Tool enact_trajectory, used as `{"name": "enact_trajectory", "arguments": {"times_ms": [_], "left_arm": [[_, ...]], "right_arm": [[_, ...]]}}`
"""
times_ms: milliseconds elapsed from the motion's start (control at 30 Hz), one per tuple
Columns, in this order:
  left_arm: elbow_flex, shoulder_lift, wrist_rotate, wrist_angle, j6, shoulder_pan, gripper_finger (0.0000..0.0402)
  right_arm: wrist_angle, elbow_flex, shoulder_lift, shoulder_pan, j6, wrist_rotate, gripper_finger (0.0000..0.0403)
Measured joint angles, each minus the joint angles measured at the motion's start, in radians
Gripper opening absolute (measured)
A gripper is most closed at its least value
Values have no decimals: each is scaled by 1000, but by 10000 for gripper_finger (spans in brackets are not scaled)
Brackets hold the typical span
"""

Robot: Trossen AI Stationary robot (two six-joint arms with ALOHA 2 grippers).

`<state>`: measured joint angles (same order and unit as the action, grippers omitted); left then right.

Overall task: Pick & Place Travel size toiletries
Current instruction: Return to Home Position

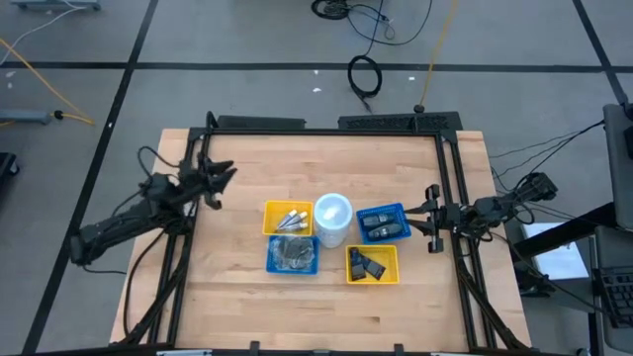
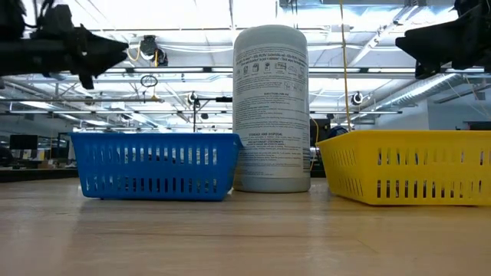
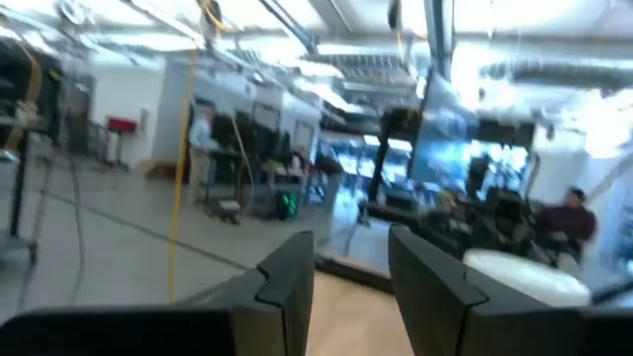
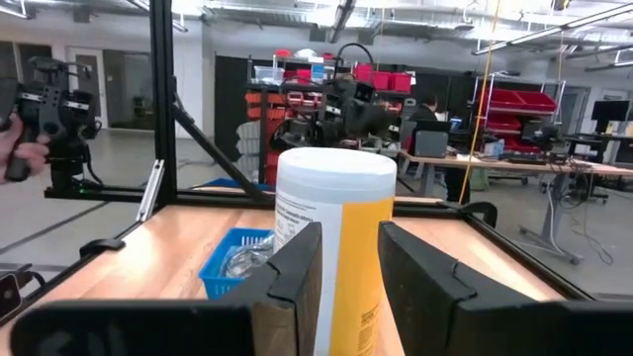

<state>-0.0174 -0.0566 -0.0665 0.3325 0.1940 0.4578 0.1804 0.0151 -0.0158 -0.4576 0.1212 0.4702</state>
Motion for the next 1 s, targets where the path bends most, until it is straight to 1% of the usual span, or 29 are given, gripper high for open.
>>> {"name": "enact_trajectory", "arguments": {"times_ms": [67, 100, 267, 1000], "left_arm": [[1, 52, 22, -8, -4, 6, 131], [1, 56, 28, 3, -6, 8, 132], [0, 34, 33, 44, 0, 7, 132], [1, 31, 33, 36, -5, 7, 131]], "right_arm": [[2, 0, 0, 0, -4, 0, 94], [2, 0, 0, 0, -4, 0, 94], [2, 0, 0, 0, -2, 0, 96], [2, -1, 0, 0, -1, 0, 94]]}}
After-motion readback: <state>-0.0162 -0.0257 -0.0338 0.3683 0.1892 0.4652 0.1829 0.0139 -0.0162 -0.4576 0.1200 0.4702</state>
